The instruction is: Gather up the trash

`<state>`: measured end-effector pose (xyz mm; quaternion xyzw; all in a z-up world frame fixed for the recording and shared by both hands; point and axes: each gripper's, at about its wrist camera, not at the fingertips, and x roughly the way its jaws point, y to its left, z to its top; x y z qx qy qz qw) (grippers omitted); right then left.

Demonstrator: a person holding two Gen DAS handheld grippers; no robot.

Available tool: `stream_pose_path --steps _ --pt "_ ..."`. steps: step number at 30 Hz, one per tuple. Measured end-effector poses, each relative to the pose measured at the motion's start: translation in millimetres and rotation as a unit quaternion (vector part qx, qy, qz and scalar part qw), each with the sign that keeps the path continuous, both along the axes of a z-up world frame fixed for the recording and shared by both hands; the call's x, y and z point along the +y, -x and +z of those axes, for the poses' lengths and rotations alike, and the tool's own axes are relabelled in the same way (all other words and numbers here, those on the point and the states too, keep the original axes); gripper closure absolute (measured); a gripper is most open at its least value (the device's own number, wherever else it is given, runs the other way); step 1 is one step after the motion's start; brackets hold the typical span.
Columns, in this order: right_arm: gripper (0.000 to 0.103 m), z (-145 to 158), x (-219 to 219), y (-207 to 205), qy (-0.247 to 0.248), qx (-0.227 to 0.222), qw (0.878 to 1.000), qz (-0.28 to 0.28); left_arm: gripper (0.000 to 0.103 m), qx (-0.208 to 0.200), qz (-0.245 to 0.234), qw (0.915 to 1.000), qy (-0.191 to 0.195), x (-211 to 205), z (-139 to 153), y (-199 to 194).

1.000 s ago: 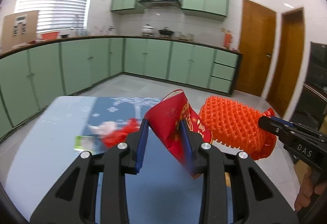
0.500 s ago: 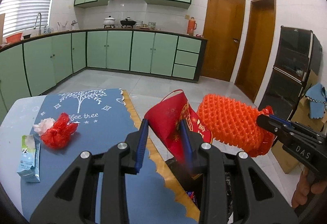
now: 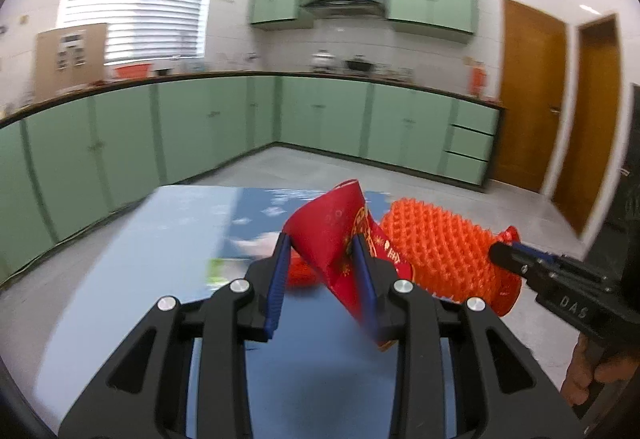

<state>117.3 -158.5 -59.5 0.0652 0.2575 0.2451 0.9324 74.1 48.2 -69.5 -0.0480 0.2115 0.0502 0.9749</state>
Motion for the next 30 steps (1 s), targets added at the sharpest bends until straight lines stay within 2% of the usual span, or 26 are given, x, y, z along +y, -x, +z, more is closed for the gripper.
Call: stream_pose_path --steps 6,9,13,21,30 --pt "0.085 -27.9 62.7 -10.3 0.017 0.027 0.998 0.050 0.073 0.014 0.039 0.9991 0.009 32.5 -5.8 6.7" --pt "0.077 -42.8 77.8 -11.3 0.041 0.052 0.995 0.070 0.073 0.025 0.041 0.9988 0.011 38.3 -13.4 5.6" --pt "0.062 -44.6 73.7 -0.7 0.046 0.060 0.994 0.082 0.073 0.034 0.040 0.9983 0.024 43.6 -17.8 2.5" --pt "0.056 -32.8 41.9 -2.7 0.039 0.066 0.996 0.040 0.073 0.029 0.028 0.9989 0.023 37.2 -15.1 1.6" --pt "0.054 -65.8 33.5 -16.2 0.085 0.110 0.990 0.009 0.073 0.031 0.017 0.9992 0.021 35.3 -15.7 1.0"
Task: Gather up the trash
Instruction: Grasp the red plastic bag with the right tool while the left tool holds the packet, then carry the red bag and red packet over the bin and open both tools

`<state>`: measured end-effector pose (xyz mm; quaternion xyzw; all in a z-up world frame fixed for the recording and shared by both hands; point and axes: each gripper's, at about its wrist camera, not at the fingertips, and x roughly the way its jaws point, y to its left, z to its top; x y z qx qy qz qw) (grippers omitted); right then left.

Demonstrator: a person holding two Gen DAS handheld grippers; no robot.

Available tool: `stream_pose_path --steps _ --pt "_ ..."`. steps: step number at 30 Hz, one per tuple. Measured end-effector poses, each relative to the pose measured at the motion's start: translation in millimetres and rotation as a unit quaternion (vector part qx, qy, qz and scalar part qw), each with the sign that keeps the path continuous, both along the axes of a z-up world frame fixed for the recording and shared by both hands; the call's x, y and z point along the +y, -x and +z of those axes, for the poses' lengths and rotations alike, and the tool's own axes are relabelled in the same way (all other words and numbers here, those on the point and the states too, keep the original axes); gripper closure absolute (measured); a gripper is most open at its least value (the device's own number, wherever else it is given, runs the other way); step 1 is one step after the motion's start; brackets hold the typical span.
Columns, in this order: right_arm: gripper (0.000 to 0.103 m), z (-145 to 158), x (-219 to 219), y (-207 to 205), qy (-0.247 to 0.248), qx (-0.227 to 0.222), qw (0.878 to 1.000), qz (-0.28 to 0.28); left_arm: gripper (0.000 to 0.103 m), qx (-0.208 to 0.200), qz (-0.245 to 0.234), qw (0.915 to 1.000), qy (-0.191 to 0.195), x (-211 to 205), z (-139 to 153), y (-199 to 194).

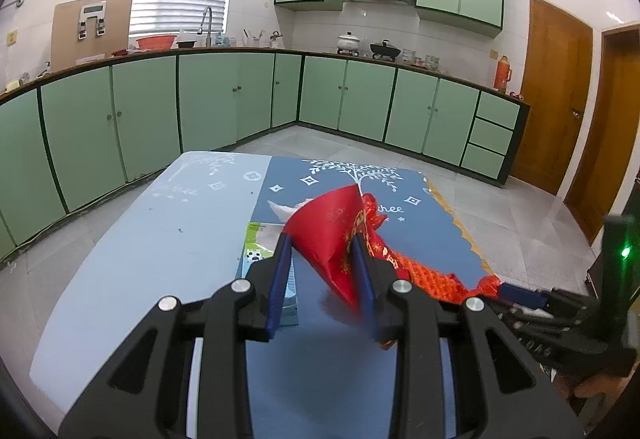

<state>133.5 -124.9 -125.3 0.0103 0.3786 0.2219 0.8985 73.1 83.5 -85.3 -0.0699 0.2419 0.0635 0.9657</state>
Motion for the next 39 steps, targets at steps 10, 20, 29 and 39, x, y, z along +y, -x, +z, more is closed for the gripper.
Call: stream_pose_path --steps 10,20,29,39 --pt "0.073 -8.2 2.0 5.4 0.016 0.004 1.000 0.026 0.073 -0.003 -0.027 0.9996 0.000 -12.7 3.5 -6.2" --pt "0.073 55.2 -69.4 28.4 -0.018 -0.070 0.996 -0.049 0.073 -0.012 -0.097 0.9952 -0.004 -68.4 6.6 -22.5" --pt "0.073 78.6 -143.1 50.7 -0.029 -0.089 0.987 -0.130 0.073 -0.011 -0.187 0.9822 -0.006 -147.6 0.1 -39.4" --pt "0.073 48.0 -209.4 54.5 -0.013 -0.047 0.975 -0.218 0.073 0.044 -0.288 0.9565 0.001 -230.8 -31.8 -62.2"
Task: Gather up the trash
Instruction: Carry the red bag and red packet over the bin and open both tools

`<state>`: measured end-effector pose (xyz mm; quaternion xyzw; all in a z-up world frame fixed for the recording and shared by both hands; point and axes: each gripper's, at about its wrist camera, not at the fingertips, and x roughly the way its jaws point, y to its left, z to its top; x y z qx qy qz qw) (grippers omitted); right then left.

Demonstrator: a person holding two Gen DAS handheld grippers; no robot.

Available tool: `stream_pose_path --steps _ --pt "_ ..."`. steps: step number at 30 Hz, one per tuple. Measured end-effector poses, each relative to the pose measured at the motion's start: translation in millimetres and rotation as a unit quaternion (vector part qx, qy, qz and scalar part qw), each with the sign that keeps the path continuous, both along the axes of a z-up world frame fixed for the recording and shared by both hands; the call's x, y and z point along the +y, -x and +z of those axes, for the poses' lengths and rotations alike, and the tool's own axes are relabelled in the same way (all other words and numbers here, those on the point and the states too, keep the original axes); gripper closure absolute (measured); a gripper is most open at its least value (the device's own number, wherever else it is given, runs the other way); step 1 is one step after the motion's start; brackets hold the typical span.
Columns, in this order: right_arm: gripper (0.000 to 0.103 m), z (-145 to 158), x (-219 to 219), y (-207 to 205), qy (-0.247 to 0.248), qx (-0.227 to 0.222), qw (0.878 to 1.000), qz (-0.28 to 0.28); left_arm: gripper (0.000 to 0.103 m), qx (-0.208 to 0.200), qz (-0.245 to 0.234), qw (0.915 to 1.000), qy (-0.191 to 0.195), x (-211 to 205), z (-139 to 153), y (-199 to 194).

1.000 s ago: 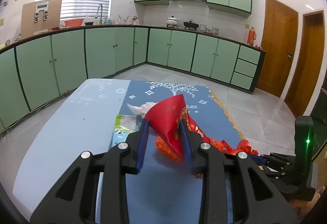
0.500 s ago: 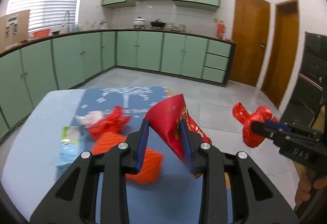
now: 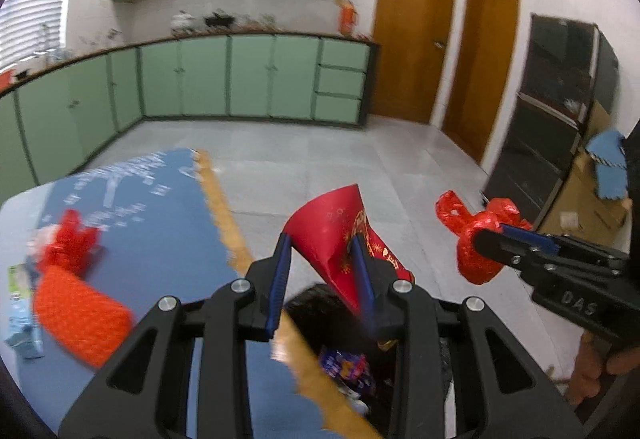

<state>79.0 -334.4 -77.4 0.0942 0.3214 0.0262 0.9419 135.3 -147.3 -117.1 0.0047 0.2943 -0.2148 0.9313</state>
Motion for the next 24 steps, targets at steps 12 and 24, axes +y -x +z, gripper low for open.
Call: stream_pose_path --steps 12,24 --pt "0.050 -55.2 -38.7 -13.7 -0.028 0.074 0.995 -0.055 0.054 0.048 -0.017 0.9987 0.006 -7.8 -21.2 -17.1" --pt "0.015 -4.8 30.3 -18.9 -0.008 -0.007 1.000 0.019 0.042 -0.024 0.106 0.9941 -0.001 88.3 20.3 9.8"
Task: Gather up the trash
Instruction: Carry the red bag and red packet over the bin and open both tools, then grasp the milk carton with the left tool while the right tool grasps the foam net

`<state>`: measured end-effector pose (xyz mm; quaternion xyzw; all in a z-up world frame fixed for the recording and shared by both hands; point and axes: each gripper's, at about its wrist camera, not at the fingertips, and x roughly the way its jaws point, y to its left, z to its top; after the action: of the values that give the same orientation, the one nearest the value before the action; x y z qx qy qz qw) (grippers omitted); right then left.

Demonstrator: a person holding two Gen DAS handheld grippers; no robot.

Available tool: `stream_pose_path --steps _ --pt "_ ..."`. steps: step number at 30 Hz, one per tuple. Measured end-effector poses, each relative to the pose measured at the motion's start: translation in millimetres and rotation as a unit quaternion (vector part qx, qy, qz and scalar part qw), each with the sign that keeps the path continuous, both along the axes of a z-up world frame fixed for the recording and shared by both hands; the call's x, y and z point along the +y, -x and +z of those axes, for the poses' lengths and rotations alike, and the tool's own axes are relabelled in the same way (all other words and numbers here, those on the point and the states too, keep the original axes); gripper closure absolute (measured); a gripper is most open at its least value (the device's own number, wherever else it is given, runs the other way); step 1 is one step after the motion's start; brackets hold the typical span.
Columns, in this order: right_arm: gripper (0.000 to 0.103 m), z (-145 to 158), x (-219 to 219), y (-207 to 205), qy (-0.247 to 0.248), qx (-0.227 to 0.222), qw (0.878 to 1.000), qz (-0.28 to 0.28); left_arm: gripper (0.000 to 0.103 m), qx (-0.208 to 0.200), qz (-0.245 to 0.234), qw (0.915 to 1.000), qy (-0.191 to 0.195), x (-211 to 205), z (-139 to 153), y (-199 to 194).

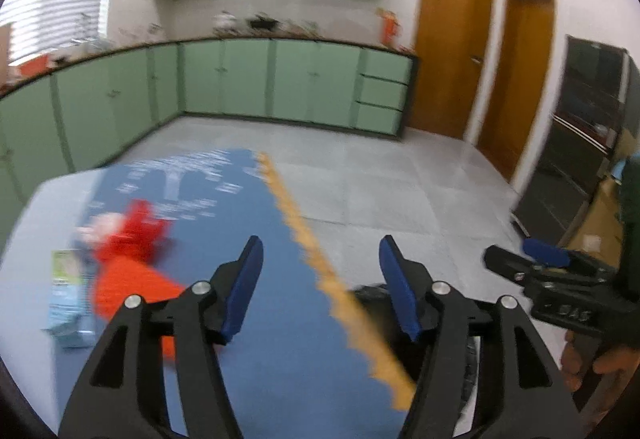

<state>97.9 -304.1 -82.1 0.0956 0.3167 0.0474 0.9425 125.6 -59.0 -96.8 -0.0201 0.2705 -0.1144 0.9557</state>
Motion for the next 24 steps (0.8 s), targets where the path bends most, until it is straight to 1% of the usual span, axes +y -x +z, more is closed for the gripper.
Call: stream_pose_path --steps 1,3,6,9,12,15,18,21,24 --pt "0.013 5.0 12.8 -2.0 -0.001 -0.010 1.000 0.016 0.042 -0.006 0.020 0.9998 -0.005 14.3 3.2 3.5" --pt "0.011 9.3 33.4 -5.6 -0.002 -0.022 0.999 0.040 0.040 -0.016 0.057 0.9981 -0.016 39.3 6.9 9.5" --pt "0.010 11.1 62.6 -11.9 -0.004 -0.029 0.997 0.073 0.036 -0.022 0.118 0.9921 -0.037 79.1 6.4 18.8" --pt "0.010 8.1 95.7 -19.3 -0.007 -0.033 0.994 0.102 0.034 -0.013 0.165 0.9845 -0.058 110.9 0.2 23.9" --pt "0.010 3.0 127.2 -23.4 -0.005 -0.036 0.992 0.124 0.034 0.004 0.199 0.9784 -0.057 140.4 -8.9 23.6" --pt "0.010 -3.0 156.7 -26.5 0.007 -0.042 0.989 0.142 0.034 0.020 0.213 0.9755 -0.052 159.7 -19.0 19.4" --pt "0.010 -12.0 182.9 -29.8 0.022 -0.038 0.986 0.162 0.033 0.039 0.214 0.9749 -0.049 171.7 -33.0 9.0" --pt "0.010 -15.9 196.9 -33.1 0.031 -0.031 0.985 0.169 0.033 0.061 0.216 0.9740 -0.031 181.1 -46.6 0.7" --pt "0.010 -17.8 201.6 -36.8 0.037 -0.029 0.984 0.170 0.033 0.081 0.225 0.9708 -0.021 185.1 -58.1 -7.8"
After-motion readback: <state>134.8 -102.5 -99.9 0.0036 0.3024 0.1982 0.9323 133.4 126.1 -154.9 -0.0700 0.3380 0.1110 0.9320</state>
